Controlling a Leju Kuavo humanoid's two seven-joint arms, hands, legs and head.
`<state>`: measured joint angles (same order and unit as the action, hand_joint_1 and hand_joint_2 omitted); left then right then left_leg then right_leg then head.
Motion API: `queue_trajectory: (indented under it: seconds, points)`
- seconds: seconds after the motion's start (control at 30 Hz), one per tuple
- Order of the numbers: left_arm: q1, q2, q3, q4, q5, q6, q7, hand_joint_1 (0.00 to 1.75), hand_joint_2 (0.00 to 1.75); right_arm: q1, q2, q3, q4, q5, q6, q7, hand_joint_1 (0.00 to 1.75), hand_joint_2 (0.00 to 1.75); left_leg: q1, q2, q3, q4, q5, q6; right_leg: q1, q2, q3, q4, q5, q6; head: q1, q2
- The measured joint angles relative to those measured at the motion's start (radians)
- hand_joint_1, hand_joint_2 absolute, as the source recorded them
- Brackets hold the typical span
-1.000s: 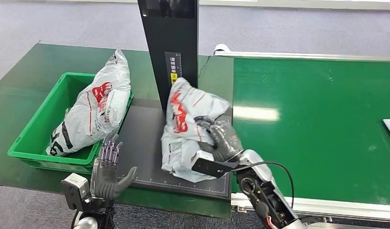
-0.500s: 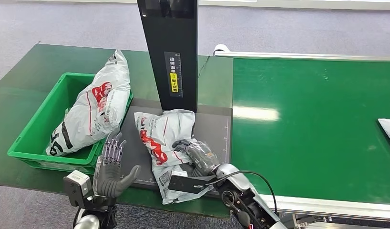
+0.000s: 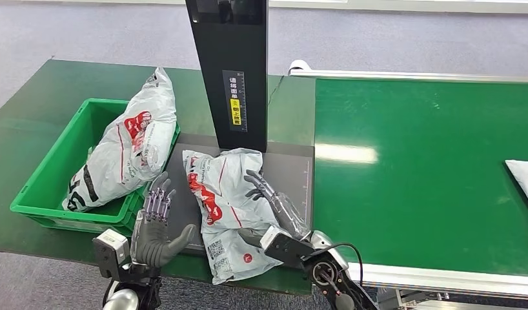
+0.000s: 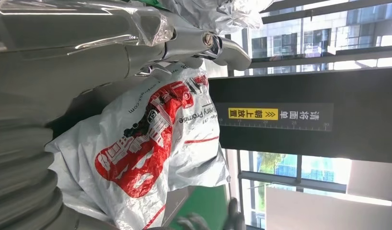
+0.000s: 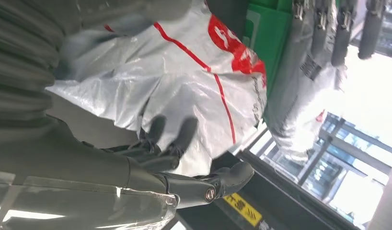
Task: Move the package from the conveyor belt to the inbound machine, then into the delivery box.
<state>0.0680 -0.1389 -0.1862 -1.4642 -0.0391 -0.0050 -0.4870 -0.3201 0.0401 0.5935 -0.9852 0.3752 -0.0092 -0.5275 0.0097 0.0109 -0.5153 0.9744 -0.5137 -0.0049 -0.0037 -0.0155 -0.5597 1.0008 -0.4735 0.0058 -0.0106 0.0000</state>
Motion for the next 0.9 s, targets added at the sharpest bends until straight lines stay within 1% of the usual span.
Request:
queue_trajectory:
  seconds: [0.2, 0.37, 0.5, 0.57, 0.7, 0.77, 0.83, 0.9]
  points:
    - [-0.001, 0.000, -0.004, 0.004, -0.003, 0.000, -0.002, 0.00, 1.75, 0.019, 0.000, -0.027, -0.035, -0.009, -0.001, -0.007, 0.00, 1.75, 0.000, 0.000, 0.000, 0.000, 0.000, 0.000, 0.000, 0.000, 0.000, 0.000, 0.000, 0.000, 0.000, 0.000]
    - [-0.001, 0.003, -0.020, 0.012, -0.040, -0.028, -0.004, 0.00, 1.75, 0.049, 0.007, -0.070, -0.062, -0.087, -0.009, -0.043, 0.00, 1.75, 0.000, 0.000, 0.000, 0.000, 0.000, 0.000, 0.000, 0.000, 0.000, 0.000, 0.000, 0.000, 0.000, 0.000]
    - [-0.013, 0.006, -0.043, 0.029, -0.109, -0.044, -0.005, 0.00, 1.75, 0.087, 0.013, -0.120, -0.096, -0.142, 0.001, -0.067, 0.00, 1.75, 0.000, 0.000, 0.000, 0.000, 0.000, 0.000, 0.000, 0.000, 0.000, 0.000, 0.000, 0.000, 0.000, 0.000]
    - [-0.025, 0.009, -0.059, 0.041, -0.194, -0.005, 0.008, 0.00, 1.75, 0.107, 0.019, -0.147, -0.109, -0.181, 0.015, -0.082, 0.00, 1.75, 0.000, -0.001, 0.000, 0.000, 0.000, 0.000, 0.000, 0.000, 0.000, 0.000, 0.000, 0.000, 0.000, 0.000]
    - [-0.056, 0.011, -0.102, 0.079, -0.452, 0.160, 0.061, 0.00, 1.75, 0.135, 0.029, -0.204, -0.134, -0.246, 0.037, -0.098, 0.00, 1.75, 0.000, -0.001, 0.000, 0.000, 0.000, 0.000, 0.000, 0.000, 0.000, 0.000, 0.000, 0.000, 0.000, 0.000]
    - [-0.074, 0.011, -0.121, 0.098, -0.553, 0.225, 0.091, 0.00, 1.75, 0.140, 0.035, -0.229, -0.140, -0.274, 0.041, -0.097, 0.00, 1.75, 0.000, -0.001, 0.000, 0.000, 0.000, 0.000, 0.000, 0.000, 0.000, 0.000, 0.000, 0.000, 0.000, 0.000]
    - [-0.081, 0.011, -0.130, 0.106, -0.594, 0.249, 0.105, 0.00, 1.75, 0.142, 0.039, -0.240, -0.143, -0.286, 0.042, -0.097, 0.00, 1.75, 0.000, -0.001, 0.000, 0.000, 0.000, 0.000, 0.000, 0.000, 0.000, 0.000, 0.000, 0.000, 0.000, 0.000]
    - [-0.081, 0.011, -0.130, 0.106, -0.594, 0.249, 0.105, 0.00, 1.75, 0.142, 0.039, -0.240, -0.143, -0.286, 0.042, -0.097, 0.00, 1.75, 0.000, -0.001, 0.000, 0.000, 0.000, 0.000, 0.000, 0.000, 0.000, 0.000, 0.000, 0.000, 0.000, 0.000]
